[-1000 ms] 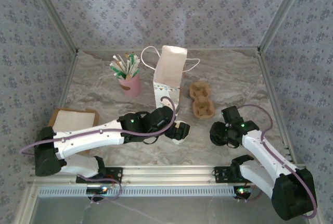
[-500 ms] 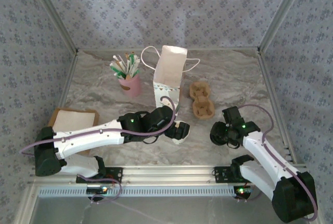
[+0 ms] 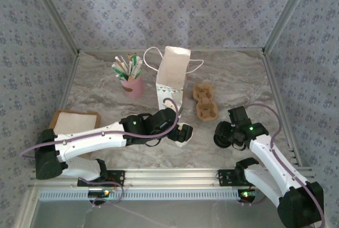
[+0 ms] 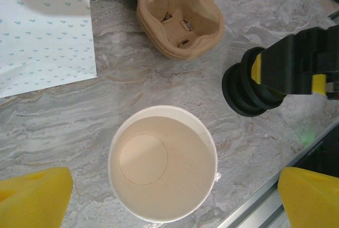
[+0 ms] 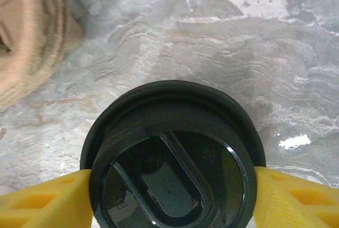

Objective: Pack the takeout coffee

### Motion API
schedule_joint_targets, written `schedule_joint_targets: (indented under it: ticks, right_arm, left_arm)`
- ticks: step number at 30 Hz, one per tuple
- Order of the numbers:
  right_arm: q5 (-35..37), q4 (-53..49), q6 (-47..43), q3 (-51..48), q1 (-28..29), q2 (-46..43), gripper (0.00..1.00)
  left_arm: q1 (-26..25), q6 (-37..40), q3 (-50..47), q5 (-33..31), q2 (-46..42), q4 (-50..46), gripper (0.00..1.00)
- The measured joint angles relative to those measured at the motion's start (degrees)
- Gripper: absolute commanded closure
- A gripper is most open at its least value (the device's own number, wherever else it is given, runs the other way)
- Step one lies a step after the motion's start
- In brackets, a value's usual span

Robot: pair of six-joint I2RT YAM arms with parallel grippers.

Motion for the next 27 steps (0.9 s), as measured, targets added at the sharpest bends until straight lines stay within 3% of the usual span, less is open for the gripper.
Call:
schedule_joint_targets:
  ticks: [15, 27]
  right_arm:
    - [-3.3, -4.9, -3.0, 11.7, 6.3, -0.5, 0.31]
    - [-0.2, -8.3, -5.1, 26.0, 26.4, 11.8, 0.31]
  left_arm:
    - [4.9, -2.0, -7.9, -2.0, -9.7, 0.3, 0.0]
    - [15.8, -4.3, -17.2, 5.1, -24.7, -0.3, 0.04]
